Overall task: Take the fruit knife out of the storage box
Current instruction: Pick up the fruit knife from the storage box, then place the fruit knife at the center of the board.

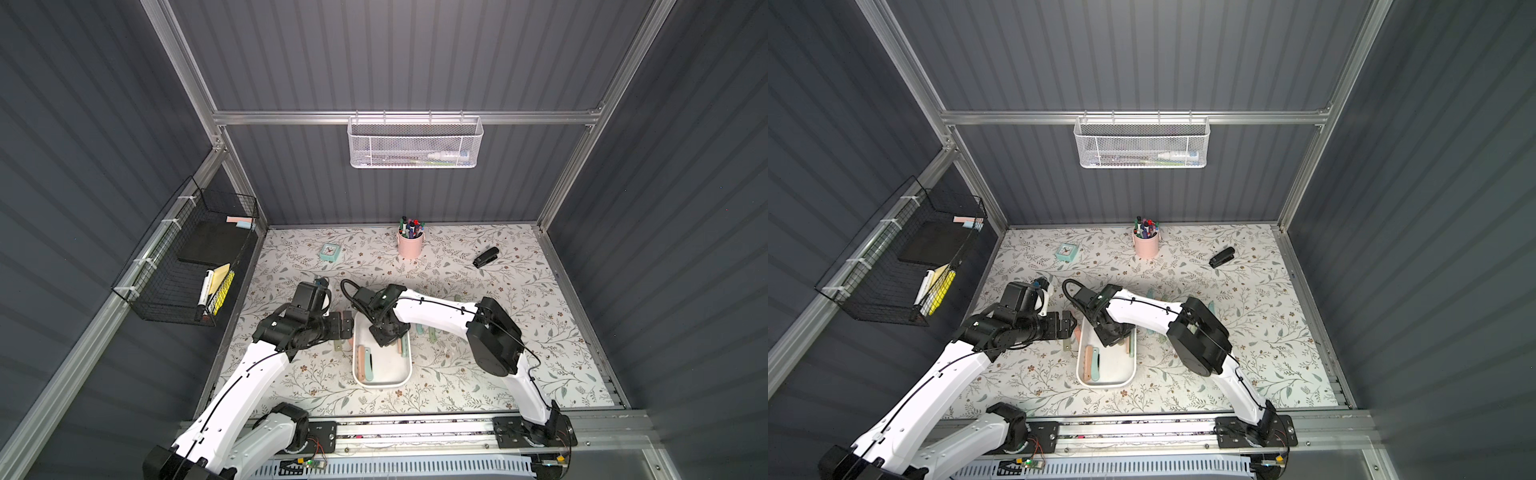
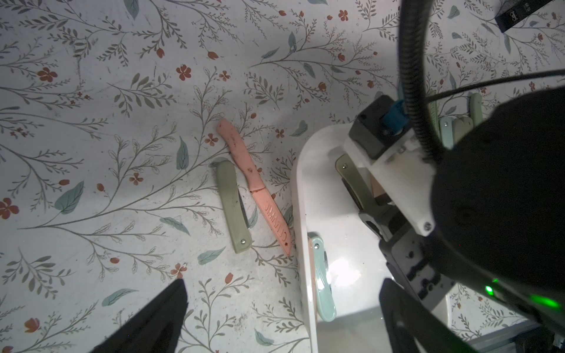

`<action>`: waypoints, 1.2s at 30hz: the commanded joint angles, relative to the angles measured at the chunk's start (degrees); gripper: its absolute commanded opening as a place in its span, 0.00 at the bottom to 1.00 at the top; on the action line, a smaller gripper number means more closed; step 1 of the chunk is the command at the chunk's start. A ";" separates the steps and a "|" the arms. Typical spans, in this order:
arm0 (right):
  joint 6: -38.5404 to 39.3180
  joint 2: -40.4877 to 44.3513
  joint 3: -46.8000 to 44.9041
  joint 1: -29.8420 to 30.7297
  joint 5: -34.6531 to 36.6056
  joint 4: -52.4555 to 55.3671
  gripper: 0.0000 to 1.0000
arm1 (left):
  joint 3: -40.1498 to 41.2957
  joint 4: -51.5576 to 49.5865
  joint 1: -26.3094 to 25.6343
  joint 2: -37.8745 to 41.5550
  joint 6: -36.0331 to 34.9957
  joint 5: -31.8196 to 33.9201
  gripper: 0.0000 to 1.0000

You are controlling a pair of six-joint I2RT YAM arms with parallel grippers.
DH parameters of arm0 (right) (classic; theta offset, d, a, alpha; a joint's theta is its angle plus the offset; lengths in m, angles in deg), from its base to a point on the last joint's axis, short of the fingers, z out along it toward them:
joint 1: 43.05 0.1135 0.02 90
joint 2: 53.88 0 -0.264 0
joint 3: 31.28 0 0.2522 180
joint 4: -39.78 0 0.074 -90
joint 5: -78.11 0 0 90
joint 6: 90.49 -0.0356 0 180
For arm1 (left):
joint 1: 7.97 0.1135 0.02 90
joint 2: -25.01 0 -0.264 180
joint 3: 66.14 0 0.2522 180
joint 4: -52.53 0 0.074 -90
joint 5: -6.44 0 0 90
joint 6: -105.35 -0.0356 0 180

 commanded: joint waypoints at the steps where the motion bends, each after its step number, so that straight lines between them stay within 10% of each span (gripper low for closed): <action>1: -1.21 4.33 -0.35 -0.19 -0.27 -0.39 0.19 | -0.02 -0.76 0.08 0.15 0.23 0.35 0.99; 17: -3.69 19.91 -10.11 -5.86 -0.83 -3.41 0.18 | 0.04 -0.86 0.13 0.32 -0.10 -0.27 0.99; 36: -3.11 35.42 -41.86 -39.37 -0.94 -5.68 0.19 | -0.05 -0.51 0.09 -0.42 -0.26 -0.84 0.99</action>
